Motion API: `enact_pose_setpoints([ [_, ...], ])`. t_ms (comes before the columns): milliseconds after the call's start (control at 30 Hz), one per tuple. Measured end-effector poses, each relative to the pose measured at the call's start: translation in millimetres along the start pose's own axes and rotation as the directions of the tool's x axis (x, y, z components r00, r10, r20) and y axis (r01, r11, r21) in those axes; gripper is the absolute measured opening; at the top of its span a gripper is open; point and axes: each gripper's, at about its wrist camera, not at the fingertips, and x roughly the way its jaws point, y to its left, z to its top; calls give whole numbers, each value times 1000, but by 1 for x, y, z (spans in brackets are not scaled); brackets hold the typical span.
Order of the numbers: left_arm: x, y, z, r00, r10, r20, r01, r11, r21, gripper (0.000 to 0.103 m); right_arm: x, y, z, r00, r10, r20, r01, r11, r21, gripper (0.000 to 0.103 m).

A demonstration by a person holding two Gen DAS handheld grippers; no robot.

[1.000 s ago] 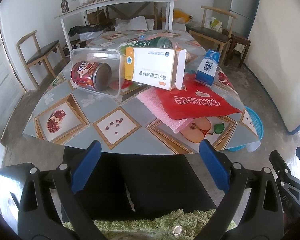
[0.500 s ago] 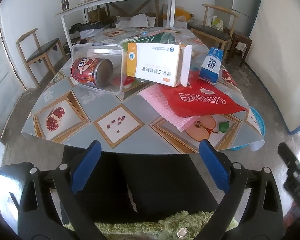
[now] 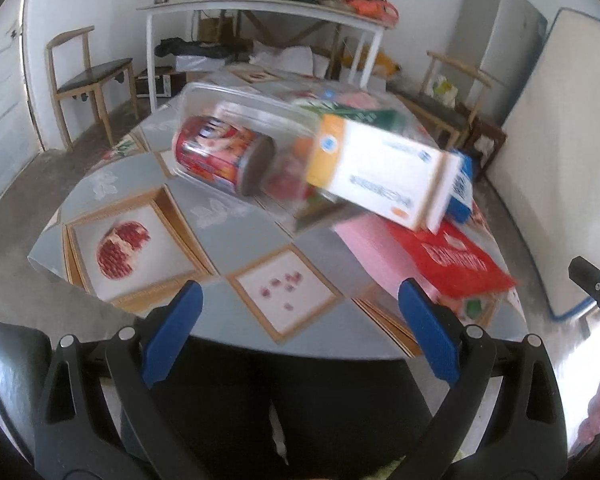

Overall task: Collect trash
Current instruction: 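Grasp the red cartoon can with the left gripper while the right grasps the orange medicine box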

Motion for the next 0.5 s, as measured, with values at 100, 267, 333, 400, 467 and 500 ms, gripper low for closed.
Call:
enact_pose_setpoints([
  [100, 3, 22, 9, 999, -25, 38, 26, 999, -21, 94, -2, 17, 12, 999, 26, 41, -23, 997, -75, 97],
  [267, 7, 54, 25, 995, -62, 73, 66, 996, -58, 94, 1, 45, 42, 976, 210, 52, -201, 968, -148, 97],
  [333, 9, 66, 32, 994, -76, 83, 83, 993, -79, 94, 9, 59, 56, 965, 262, 19, -256, 953, -161, 97],
  [400, 12, 80, 37, 992, -105, 66, 112, 987, -116, 94, 18, 70, 67, 949, 314, -19, -313, 936, -162, 97],
  [467, 15, 90, 41, 991, -123, 52, 129, 980, -149, 94, 38, 81, 80, 916, 385, -110, -398, 906, -142, 97],
  [500, 16, 94, 41, 991, -124, 48, 130, 979, -158, 94, 45, 85, 82, 900, 411, -143, -429, 893, -136, 97],
])
